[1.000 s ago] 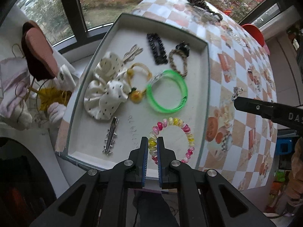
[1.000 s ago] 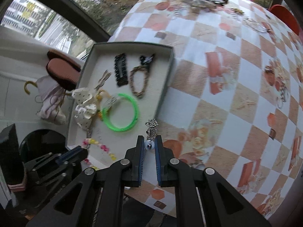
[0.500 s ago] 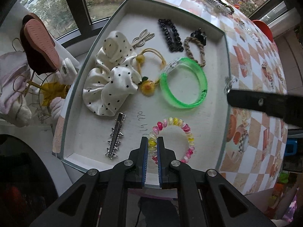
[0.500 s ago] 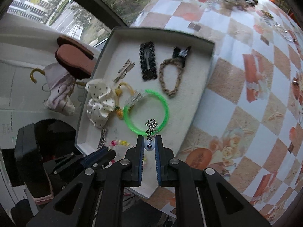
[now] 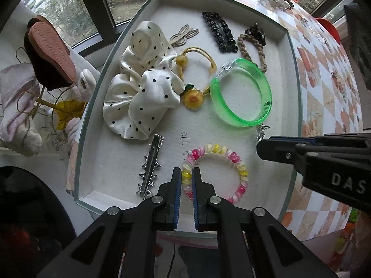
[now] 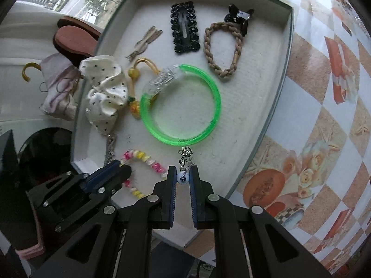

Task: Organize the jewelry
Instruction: 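Carry beaded bracelet and silver charm into the white tray and open both tools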

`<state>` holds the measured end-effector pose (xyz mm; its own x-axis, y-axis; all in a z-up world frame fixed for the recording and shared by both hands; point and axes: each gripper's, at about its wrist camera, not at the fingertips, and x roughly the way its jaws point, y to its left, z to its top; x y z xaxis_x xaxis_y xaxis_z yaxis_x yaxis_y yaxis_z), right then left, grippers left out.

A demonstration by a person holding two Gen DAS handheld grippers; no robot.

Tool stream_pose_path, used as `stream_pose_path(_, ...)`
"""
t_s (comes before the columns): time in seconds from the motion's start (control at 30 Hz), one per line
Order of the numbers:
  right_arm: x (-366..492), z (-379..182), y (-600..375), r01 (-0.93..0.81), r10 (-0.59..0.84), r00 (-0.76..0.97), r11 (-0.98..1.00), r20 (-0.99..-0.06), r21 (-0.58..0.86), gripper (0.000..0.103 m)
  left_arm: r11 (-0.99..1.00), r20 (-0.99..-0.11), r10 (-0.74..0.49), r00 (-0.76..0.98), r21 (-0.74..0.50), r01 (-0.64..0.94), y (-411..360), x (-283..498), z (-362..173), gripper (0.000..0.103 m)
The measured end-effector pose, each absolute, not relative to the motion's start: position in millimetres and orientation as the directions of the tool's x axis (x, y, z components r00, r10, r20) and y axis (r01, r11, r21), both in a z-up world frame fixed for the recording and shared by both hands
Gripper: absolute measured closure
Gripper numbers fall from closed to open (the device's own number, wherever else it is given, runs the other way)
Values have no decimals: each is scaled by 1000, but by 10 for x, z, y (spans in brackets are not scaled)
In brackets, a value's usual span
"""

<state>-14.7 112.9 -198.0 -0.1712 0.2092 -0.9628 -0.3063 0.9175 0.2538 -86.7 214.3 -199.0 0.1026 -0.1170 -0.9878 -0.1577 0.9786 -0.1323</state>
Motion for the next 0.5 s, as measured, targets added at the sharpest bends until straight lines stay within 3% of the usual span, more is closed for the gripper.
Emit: stream_pose_path(0.5,-97,-2140,1142,-312,182,-165,923,-969,226,90,986,-990,-96,102,-109,-128,2096,-851,-2010,90)
